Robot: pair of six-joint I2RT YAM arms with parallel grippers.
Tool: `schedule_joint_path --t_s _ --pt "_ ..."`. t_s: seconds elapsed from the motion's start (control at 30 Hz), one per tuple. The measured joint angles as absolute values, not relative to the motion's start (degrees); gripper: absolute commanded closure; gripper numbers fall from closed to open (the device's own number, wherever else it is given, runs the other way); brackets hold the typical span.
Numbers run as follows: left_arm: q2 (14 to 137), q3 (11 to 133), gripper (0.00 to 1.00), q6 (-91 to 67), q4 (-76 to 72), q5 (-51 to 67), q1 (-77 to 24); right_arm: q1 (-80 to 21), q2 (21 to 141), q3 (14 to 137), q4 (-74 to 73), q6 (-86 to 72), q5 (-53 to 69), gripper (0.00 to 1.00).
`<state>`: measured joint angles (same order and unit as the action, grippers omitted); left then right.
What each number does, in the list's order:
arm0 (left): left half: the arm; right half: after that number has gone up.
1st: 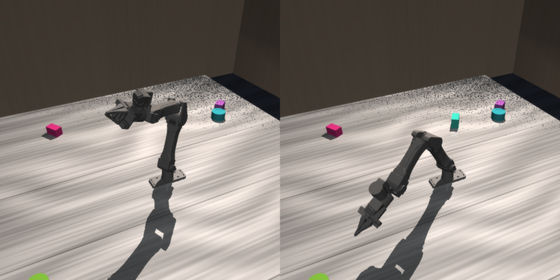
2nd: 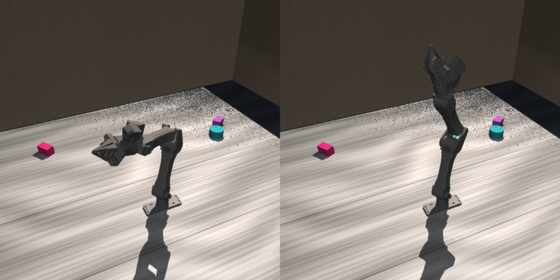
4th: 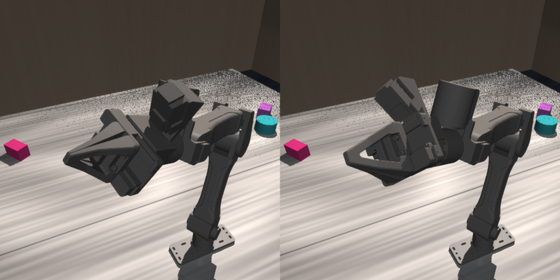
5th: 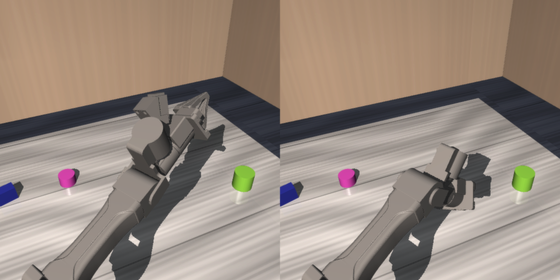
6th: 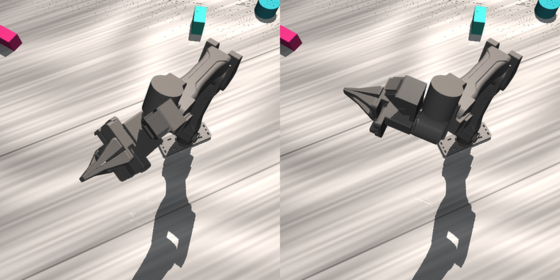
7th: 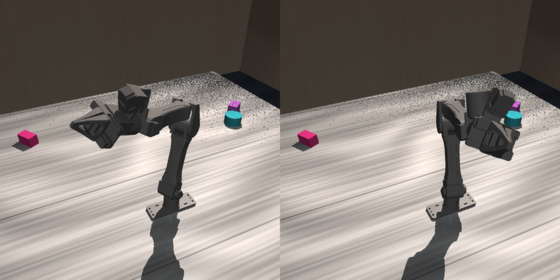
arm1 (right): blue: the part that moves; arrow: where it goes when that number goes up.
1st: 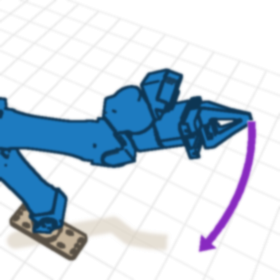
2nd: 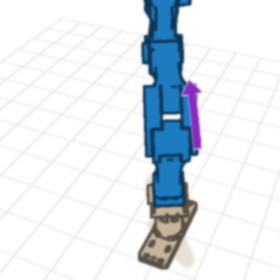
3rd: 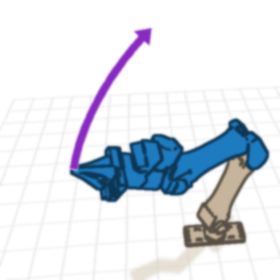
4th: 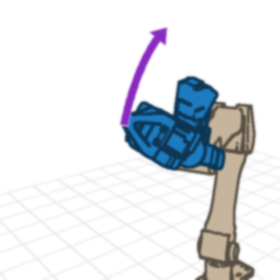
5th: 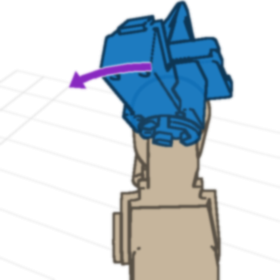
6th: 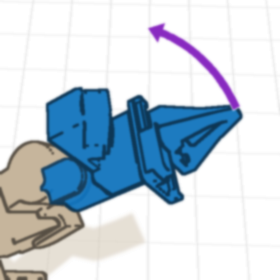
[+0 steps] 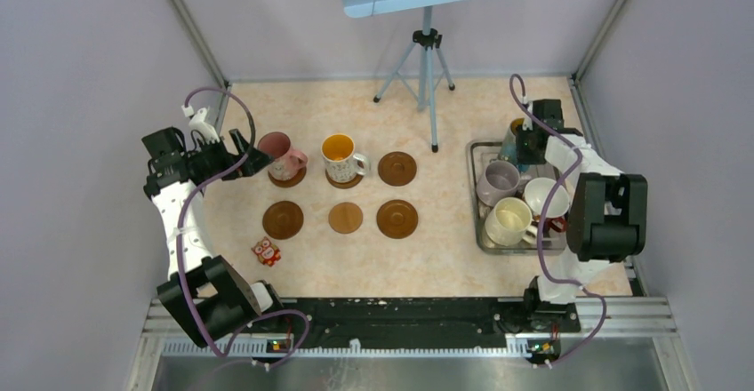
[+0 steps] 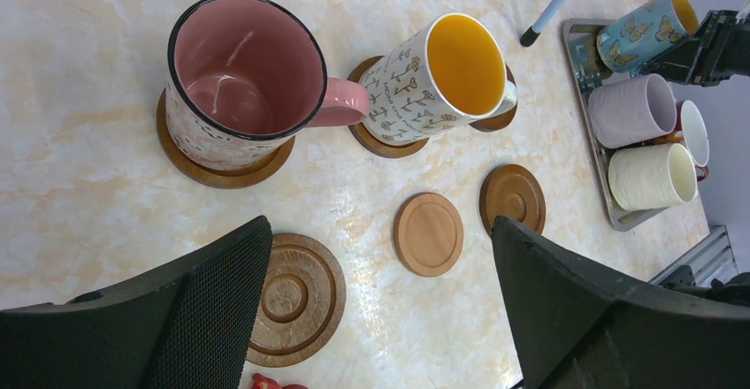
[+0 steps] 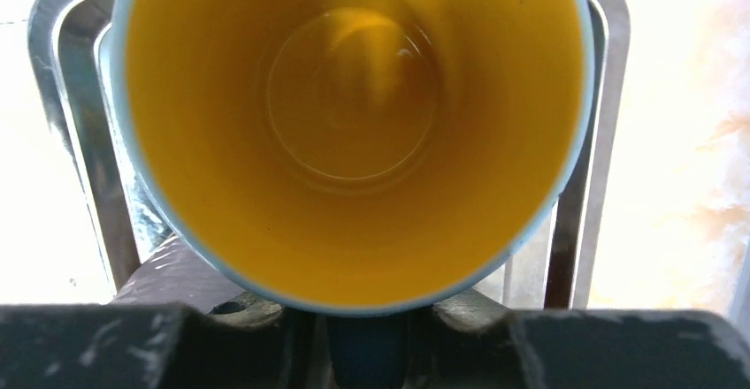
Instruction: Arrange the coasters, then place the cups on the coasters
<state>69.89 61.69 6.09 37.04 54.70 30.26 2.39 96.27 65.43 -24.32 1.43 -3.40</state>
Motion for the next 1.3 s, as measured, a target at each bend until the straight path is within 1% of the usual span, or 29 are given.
schedule_joint_path --t_s 0.07,0.1,0.33,0.57,0.77,1.0,1.17,1.3 --pt "69.89 61.69 0.01 6.09 37.04 54.74 30.26 2.44 95.85 64.47 -23.40 2.72 -2.66 0.98" --pt "69.89 61.69 0.01 6.09 37.06 54.78 30.26 2.44 95.70 64.25 -23.14 2.96 -2.50 1.00" --pt "69.89 61.69 0.01 6.09 37.06 55.07 30.26 2.92 94.59 62.59 -20.16 6.74 -1.61 1.00" --pt "69.89 61.69 0.01 6.09 37.06 55.46 30.26 3.40 89.86 60.34 -19.03 11.09 1.91 1.00" --pt "69.89 61.69 0.01 6.09 37.06 55.48 30.26 3.55 85.34 61.60 -16.43 12.51 8.62 1.00" --pt "69.89 61.69 0.01 6.09 37.06 55.51 30.26 3.38 85.34 69.89 -20.21 12.25 20.29 1.00" --pt "69.89 61.69 0.01 6.09 37.06 55.51 30.26 -0.71 85.34 75.33 -22.37 10.85 24.08 1.00" --pt "69.89 61.69 0.01 6.13 37.08 55.46 30.26 -8.69 85.34 77.43 -23.68 10.17 24.95 1.00"
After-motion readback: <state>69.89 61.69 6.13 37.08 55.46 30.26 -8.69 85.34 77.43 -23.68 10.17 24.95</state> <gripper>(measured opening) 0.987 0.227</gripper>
